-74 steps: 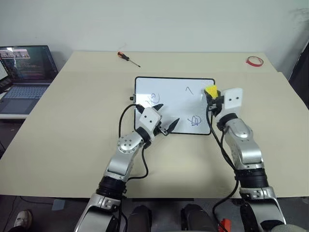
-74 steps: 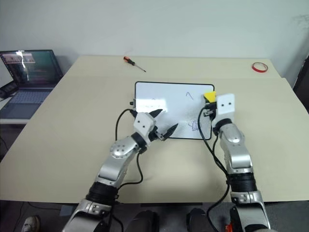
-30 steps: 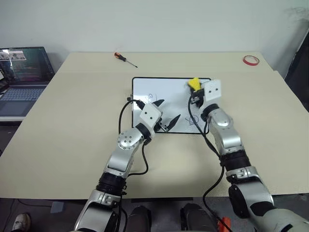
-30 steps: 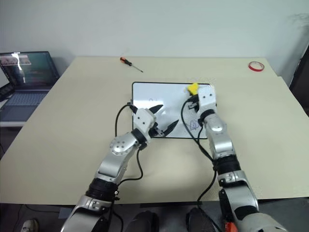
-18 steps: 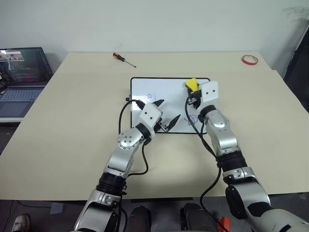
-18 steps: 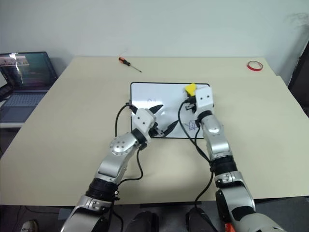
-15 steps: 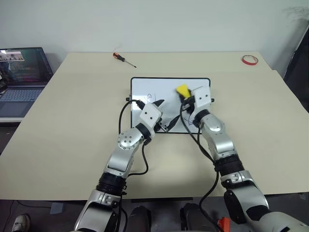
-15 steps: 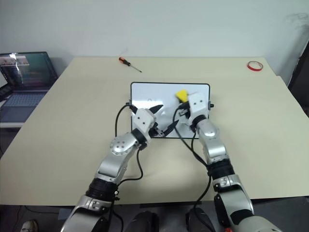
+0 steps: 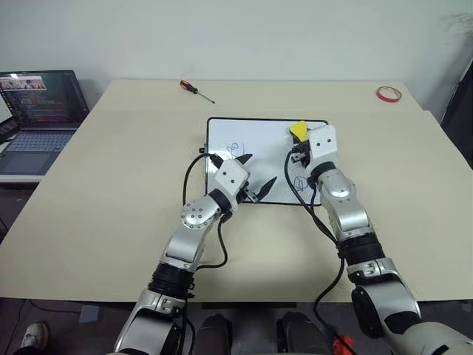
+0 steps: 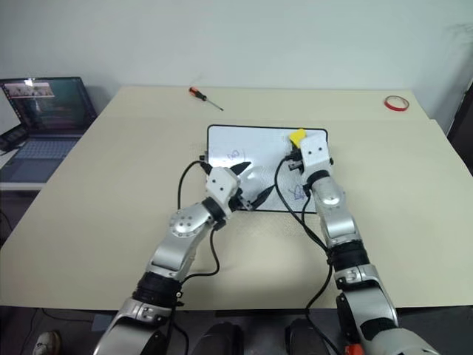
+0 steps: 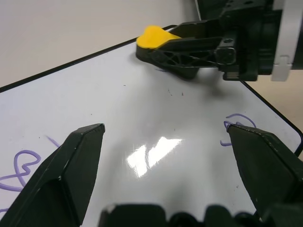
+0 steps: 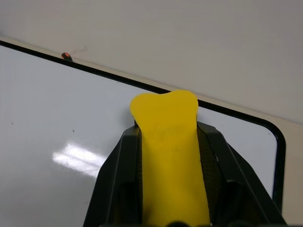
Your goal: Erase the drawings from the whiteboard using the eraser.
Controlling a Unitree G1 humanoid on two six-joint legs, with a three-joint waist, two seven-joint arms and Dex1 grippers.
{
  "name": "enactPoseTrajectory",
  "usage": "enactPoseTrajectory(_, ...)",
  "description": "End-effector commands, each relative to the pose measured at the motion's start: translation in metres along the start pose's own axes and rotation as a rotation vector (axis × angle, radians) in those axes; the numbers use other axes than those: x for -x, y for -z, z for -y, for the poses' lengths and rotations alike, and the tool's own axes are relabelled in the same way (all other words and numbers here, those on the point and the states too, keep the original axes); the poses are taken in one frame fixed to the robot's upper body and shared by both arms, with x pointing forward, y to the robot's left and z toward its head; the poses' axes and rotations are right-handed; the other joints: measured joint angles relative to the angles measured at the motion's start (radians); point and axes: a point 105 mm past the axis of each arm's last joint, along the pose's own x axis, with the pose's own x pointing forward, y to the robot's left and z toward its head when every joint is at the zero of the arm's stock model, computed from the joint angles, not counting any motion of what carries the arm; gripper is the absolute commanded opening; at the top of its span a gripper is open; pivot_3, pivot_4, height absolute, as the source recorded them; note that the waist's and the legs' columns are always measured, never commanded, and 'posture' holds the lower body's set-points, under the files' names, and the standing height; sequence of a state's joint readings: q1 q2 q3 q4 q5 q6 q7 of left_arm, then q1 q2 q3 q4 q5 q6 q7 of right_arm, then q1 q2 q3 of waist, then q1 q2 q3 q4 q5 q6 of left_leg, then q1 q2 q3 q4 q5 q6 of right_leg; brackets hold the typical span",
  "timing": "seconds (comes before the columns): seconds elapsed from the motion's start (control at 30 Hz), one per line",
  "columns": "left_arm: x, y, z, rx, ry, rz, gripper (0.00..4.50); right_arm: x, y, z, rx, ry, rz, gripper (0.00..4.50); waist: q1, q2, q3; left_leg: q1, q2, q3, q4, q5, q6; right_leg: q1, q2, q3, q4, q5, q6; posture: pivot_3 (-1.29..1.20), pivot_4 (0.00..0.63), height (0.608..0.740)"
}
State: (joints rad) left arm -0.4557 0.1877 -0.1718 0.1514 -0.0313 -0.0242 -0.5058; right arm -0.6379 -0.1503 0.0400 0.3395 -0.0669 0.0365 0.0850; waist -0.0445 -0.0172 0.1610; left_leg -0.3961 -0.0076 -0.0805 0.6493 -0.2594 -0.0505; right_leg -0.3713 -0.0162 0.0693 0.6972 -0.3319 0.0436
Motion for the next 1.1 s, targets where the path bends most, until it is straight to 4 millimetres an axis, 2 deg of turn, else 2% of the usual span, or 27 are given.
enactPoseTrajectory(0.03,-0.004,-0.012,0.004,-0.018,0.016,0.042,4.5,0.014,0.02,0.003,0.007,0.013,-0.075,1.2,0.0,0.0,0.0,0.0,0.0,0.0,0.0,0.0,0.0,0.0,0.0,0.0,0.0,0.0,0.0,0.0,0.15,0.74)
enactPoseTrajectory(0.1,-0.004,-0.011,0.005,-0.017,0.021,0.042,4.5,0.018,0.02,-0.006,-0.01,-0.022,-0.074,1.2,0.0,0.0,0.0,0.001,0.0,0.0,0.0,0.0,0.0,0.001,0.0,0.0,0.0,0.0,0.0,0.0,0.15,0.74)
enactPoseTrajectory(0.27,-0.005,-0.012,0.007,-0.017,0.032,0.044,4.5,0.029,0.019,-0.044,-0.049,-0.219,-0.078,1.2,-0.01,0.0,0.0,0.001,0.0,0.001,0.0,0.0,0.0,0.001,0.0,0.001,0.0,0.0,0.0,0.0,0.15,0.74)
enactPoseTrajectory(0.37,-0.006,-0.012,0.007,-0.019,0.035,0.046,4.5,0.03,0.018,-0.049,-0.045,-0.247,-0.081,1.2,-0.016,0.0,0.0,0.002,0.0,0.001,0.0,0.0,0.0,0.001,0.001,0.001,0.0,0.0,0.0,0.0,0.15,0.74)
enactPoseTrajectory(0.53,-0.006,-0.012,0.007,-0.019,0.035,0.047,4.5,0.021,0.014,-0.043,-0.029,-0.216,-0.067,1.2,-0.016,0.0,0.0,0.003,0.001,0.001,0.0,0.0,0.0,0.001,0.001,0.001,0.0,0.0,0.0,0.0,0.15,0.74)
enactPoseTrajectory(0.77,-0.006,-0.013,0.007,-0.018,0.032,0.05,4.5,0.002,0.013,-0.005,0.089,-0.025,-0.08,1.2,-0.011,0.0,0.0,0.004,0.0,0.0,0.0,0.0,0.0,0.002,0.001,0.001,0.001,0.0,0.0,0.0,0.15,0.74)
enactPoseTrajectory(1.1,-0.006,-0.013,0.007,-0.015,0.03,0.049,4.5,0.008,0.023,-0.005,0.075,0.0,-0.115,1.2,-0.003,-0.001,0.0,0.004,0.0,0.0,0.0,0.001,0.0,0.003,0.0,0.0,0.001,0.0,0.0,0.0,0.15,0.74)
